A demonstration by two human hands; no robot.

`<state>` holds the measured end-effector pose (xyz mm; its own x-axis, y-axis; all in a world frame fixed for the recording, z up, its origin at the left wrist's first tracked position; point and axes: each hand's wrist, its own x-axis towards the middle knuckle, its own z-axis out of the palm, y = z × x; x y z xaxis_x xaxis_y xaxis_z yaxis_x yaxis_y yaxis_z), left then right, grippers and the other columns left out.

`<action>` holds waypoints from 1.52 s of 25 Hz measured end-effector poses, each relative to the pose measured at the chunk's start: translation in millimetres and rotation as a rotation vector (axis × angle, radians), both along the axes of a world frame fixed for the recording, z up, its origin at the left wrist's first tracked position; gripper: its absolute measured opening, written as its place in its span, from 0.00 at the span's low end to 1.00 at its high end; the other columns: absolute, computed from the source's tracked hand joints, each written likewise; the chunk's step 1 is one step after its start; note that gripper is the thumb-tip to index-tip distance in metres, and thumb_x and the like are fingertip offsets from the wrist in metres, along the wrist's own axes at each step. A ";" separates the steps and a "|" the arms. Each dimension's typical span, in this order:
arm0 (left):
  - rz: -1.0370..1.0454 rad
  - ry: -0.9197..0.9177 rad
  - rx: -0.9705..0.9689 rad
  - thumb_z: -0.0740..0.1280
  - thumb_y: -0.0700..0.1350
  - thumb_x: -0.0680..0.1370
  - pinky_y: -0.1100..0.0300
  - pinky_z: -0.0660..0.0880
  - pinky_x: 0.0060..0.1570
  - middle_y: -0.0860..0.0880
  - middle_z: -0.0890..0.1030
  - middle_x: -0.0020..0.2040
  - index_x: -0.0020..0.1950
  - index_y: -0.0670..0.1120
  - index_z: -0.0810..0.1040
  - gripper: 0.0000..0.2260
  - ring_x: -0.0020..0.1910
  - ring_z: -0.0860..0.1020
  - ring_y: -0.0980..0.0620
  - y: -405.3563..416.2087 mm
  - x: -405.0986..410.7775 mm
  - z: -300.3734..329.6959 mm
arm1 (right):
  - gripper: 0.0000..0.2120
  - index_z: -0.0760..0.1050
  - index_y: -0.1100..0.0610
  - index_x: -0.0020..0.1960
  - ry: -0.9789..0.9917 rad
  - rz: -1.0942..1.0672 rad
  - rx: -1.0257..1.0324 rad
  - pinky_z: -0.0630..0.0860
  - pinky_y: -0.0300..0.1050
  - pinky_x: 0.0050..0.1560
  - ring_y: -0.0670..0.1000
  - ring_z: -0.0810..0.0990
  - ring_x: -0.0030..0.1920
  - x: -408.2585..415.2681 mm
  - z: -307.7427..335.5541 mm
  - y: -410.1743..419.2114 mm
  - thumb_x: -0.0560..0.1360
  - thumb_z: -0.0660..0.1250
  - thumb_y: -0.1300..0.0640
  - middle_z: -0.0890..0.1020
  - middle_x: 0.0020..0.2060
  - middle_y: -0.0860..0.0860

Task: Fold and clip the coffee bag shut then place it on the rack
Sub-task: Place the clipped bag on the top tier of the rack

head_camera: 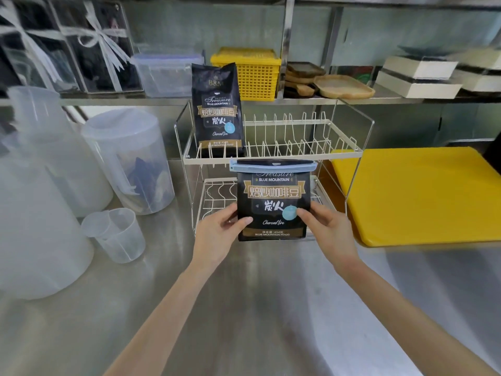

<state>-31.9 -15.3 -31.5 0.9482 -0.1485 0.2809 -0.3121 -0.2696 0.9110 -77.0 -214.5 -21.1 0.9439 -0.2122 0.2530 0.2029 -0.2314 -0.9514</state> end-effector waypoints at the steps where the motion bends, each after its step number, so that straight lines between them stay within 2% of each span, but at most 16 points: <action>1: 0.004 -0.024 0.000 0.70 0.43 0.70 0.78 0.71 0.44 0.63 0.81 0.41 0.52 0.53 0.79 0.12 0.40 0.77 0.70 -1.5 5.6 9.5 | 0.13 0.75 0.41 0.54 -0.016 -0.004 -0.007 0.78 0.30 0.38 0.33 0.79 0.46 5.3 7.7 -2.5 0.72 0.64 0.55 0.81 0.43 0.41; 5: 0.044 -0.100 0.025 0.70 0.45 0.70 0.69 0.73 0.50 0.58 0.81 0.45 0.54 0.52 0.79 0.13 0.45 0.79 0.60 -8.1 23.9 40.7 | 0.15 0.75 0.49 0.58 -0.063 -0.045 -0.022 0.80 0.43 0.46 0.46 0.80 0.50 26.8 34.5 -12.1 0.72 0.65 0.53 0.82 0.48 0.50; 6: 0.051 -0.117 0.029 0.70 0.45 0.70 0.69 0.72 0.50 0.58 0.80 0.46 0.55 0.52 0.79 0.14 0.46 0.79 0.59 -9.3 28.6 48.0 | 0.14 0.75 0.49 0.57 -0.080 -0.048 -0.023 0.81 0.42 0.46 0.47 0.80 0.50 32.4 41.4 -14.3 0.72 0.65 0.53 0.83 0.48 0.50; 11: 0.074 -0.193 0.093 0.68 0.48 0.71 0.75 0.69 0.47 0.58 0.79 0.49 0.57 0.50 0.77 0.15 0.50 0.77 0.59 -13.2 51.1 78.6 | 0.11 0.78 0.51 0.54 -0.132 -0.040 -0.042 0.78 0.30 0.39 0.41 0.81 0.46 57.0 72.4 -20.7 0.72 0.66 0.55 0.83 0.42 0.44; 17: 0.064 -0.261 0.073 0.68 0.46 0.72 0.75 0.73 0.43 0.51 0.81 0.50 0.54 0.47 0.78 0.12 0.50 0.77 0.55 -20.8 81.7 105.4 | 0.11 0.77 0.44 0.52 -0.178 -0.026 -0.052 0.77 0.28 0.39 0.33 0.79 0.42 85.9 105.0 -24.0 0.72 0.65 0.57 0.81 0.39 0.38; 21: 0.058 -0.298 0.056 0.66 0.43 0.73 0.81 0.70 0.41 0.52 0.80 0.49 0.55 0.45 0.78 0.11 0.50 0.77 0.53 -28.0 105.9 115.5 | 0.13 0.77 0.51 0.56 -0.187 -0.032 -0.063 0.77 0.27 0.39 0.35 0.79 0.42 111.2 118.0 -30.0 0.72 0.65 0.60 0.81 0.42 0.42; 23: 0.070 -0.321 0.072 0.66 0.42 0.73 0.80 0.70 0.43 0.51 0.80 0.50 0.55 0.44 0.78 0.11 0.51 0.77 0.53 -31.3 117.5 117.7 | 0.13 0.76 0.52 0.56 -0.188 -0.022 -0.059 0.76 0.26 0.37 0.33 0.79 0.40 125.2 120.9 -32.4 0.72 0.65 0.61 0.80 0.41 0.40; 26: 0.085 -0.315 0.110 0.66 0.43 0.73 0.70 0.72 0.50 0.49 0.81 0.52 0.55 0.45 0.78 0.11 0.53 0.76 0.53 -35.4 138.1 119.4 | 0.13 0.76 0.55 0.56 -0.180 -0.022 -0.050 0.75 0.25 0.36 0.31 0.79 0.39 147.4 120.3 -36.3 0.72 0.65 0.63 0.80 0.40 0.40; 27: 0.085 -0.309 0.121 0.67 0.43 0.73 0.70 0.71 0.50 0.50 0.81 0.52 0.55 0.46 0.78 0.11 0.52 0.76 0.54 -36.6 145.3 120.0 | 0.13 0.76 0.55 0.55 -0.174 -0.024 -0.054 0.75 0.24 0.35 0.30 0.78 0.39 154.5 119.0 -37.6 0.72 0.65 0.63 0.80 0.40 0.40; 29: 0.083 -0.300 0.143 0.68 0.42 0.72 0.78 0.67 0.47 0.51 0.81 0.50 0.53 0.46 0.79 0.10 0.50 0.76 0.55 -38.1 159.0 120.1 | 0.11 0.76 0.53 0.53 -0.156 -0.023 -0.064 0.74 0.24 0.34 0.28 0.77 0.39 167.8 116.2 -39.3 0.72 0.65 0.63 0.79 0.40 0.41; 32: 0.084 -0.290 0.170 0.69 0.41 0.71 0.84 0.64 0.43 0.49 0.82 0.50 0.52 0.44 0.80 0.10 0.47 0.76 0.57 -38.9 178.0 115.8 | 0.10 0.75 0.46 0.47 -0.131 -0.032 -0.081 0.76 0.27 0.35 0.31 0.79 0.39 187.7 110.0 -39.8 0.73 0.65 0.61 0.80 0.40 0.40; 35: 0.096 -0.295 0.235 0.70 0.41 0.70 0.85 0.64 0.40 0.47 0.83 0.49 0.51 0.43 0.80 0.10 0.44 0.75 0.57 -40.4 193.8 109.5 | 0.10 0.75 0.51 0.53 -0.095 -0.060 -0.116 0.77 0.32 0.39 0.40 0.79 0.42 207.9 101.1 -41.7 0.73 0.65 0.60 0.81 0.45 0.47; 38: 0.127 -0.240 0.306 0.70 0.42 0.70 0.83 0.65 0.37 0.50 0.81 0.40 0.48 0.43 0.81 0.08 0.35 0.75 0.60 -44.6 207.5 101.1 | 0.11 0.75 0.54 0.56 -0.052 -0.056 -0.177 0.76 0.27 0.35 0.43 0.78 0.46 222.3 91.5 -44.1 0.73 0.64 0.60 0.81 0.47 0.47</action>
<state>175.6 -59.9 69.6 0.8774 -0.1453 0.4571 -0.4526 -0.5667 0.6885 145.4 -258.6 70.4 0.9165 -0.2118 0.3393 0.2331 -0.4065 -0.8834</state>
